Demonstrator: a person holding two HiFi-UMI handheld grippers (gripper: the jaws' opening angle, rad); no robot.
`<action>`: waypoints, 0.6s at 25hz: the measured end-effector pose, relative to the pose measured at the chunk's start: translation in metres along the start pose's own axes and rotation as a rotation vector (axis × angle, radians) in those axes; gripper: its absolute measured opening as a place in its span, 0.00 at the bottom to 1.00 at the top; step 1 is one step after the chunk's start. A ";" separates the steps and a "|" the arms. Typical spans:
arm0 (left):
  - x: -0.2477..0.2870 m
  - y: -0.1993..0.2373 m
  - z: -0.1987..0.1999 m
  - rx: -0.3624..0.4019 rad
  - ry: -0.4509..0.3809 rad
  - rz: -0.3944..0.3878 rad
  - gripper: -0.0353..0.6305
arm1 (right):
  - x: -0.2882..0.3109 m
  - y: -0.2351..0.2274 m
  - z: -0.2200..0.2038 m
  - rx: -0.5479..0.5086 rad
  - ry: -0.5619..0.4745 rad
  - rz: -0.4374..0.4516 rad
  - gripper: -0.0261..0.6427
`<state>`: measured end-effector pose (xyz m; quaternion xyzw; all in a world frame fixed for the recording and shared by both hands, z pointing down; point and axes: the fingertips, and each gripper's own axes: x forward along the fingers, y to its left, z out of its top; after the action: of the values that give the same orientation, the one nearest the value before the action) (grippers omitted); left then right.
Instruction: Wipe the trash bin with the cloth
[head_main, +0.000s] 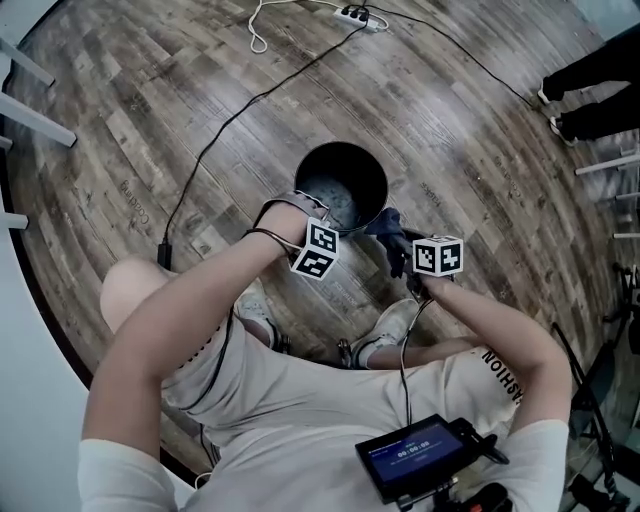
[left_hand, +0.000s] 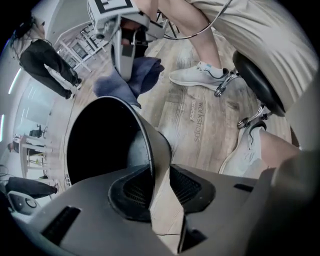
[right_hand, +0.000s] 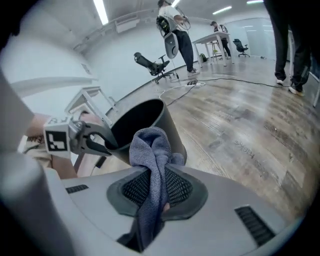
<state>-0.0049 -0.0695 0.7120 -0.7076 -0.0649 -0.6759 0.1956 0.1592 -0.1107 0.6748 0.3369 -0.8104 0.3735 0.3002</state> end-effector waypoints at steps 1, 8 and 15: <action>0.001 0.001 0.000 -0.001 0.004 0.009 0.23 | -0.007 0.007 0.006 0.009 -0.023 0.015 0.14; -0.001 0.001 0.004 0.026 0.009 -0.008 0.13 | 0.012 0.033 0.013 -0.103 -0.028 0.062 0.14; 0.000 0.002 0.012 -0.009 0.010 -0.026 0.11 | 0.063 0.004 -0.013 -0.124 0.038 0.029 0.14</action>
<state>0.0066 -0.0673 0.7114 -0.7041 -0.0702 -0.6822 0.1841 0.1219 -0.1188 0.7268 0.2987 -0.8311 0.3332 0.3302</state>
